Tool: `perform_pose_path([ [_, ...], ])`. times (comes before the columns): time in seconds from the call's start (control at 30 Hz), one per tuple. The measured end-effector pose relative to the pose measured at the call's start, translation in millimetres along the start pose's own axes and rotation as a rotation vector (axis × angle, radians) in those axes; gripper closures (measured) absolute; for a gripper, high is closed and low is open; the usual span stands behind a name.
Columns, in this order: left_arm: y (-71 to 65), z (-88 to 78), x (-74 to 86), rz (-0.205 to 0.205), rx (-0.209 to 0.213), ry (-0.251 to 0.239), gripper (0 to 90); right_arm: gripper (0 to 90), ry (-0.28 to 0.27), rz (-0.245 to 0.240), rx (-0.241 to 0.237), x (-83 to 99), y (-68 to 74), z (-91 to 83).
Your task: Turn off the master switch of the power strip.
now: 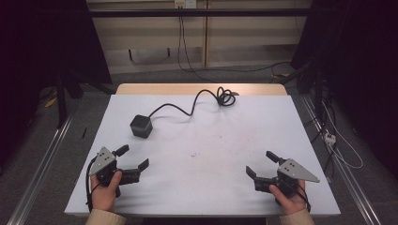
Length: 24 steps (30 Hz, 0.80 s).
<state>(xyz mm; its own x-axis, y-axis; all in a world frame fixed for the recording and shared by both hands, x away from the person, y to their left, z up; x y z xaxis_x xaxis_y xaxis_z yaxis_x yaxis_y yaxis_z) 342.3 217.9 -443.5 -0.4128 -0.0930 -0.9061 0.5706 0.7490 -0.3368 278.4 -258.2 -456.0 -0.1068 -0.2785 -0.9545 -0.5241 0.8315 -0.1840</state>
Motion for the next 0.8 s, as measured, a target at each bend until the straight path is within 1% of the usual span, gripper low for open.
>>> perform_pose_path([
  [0.27, 1.7, 2.4, -5.1, -0.012, -0.008, -0.012, 2.9, 6.2, -0.002, -0.008, -0.001, -0.9, -0.5, 0.7],
  [0.3, 2.4, 2.8, -6.1, -0.003, -0.012, -0.007, 2.9, 6.2, -0.002, -0.008, -0.001, -0.9, -0.5, 0.7],
  [0.5, 5.3, 7.3, -12.5, -0.004, -0.027, -0.022, 3.2, 6.2, -0.004, -0.008, -0.005, -1.2, -0.1, 0.6],
  [0.63, 8.2, 11.2, -14.2, 0.0, -0.03, -0.011, 3.2, 6.2, -0.007, -0.004, -0.002, -2.0, -0.8, 0.2],
  [0.8, 10.1, 14.7, -16.3, -0.006, -0.04, -0.015, 3.2, 6.2, -0.007, -0.004, -0.003, -1.7, -1.0, 0.4],
])
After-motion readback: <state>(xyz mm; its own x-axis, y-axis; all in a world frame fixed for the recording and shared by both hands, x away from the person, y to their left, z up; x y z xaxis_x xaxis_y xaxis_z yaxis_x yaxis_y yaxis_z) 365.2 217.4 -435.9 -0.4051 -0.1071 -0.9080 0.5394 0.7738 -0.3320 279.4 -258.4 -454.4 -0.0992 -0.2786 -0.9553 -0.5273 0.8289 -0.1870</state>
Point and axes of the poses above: each handheld gripper's, and its own axes: z roughly forward along the jaws, x roughly out of its underside, y roughly to its left, the point moved 2 cm from there along z, roughly forward along the jaws, and after that the axes turned 14 degrees about -z, right-handed, at the moved point
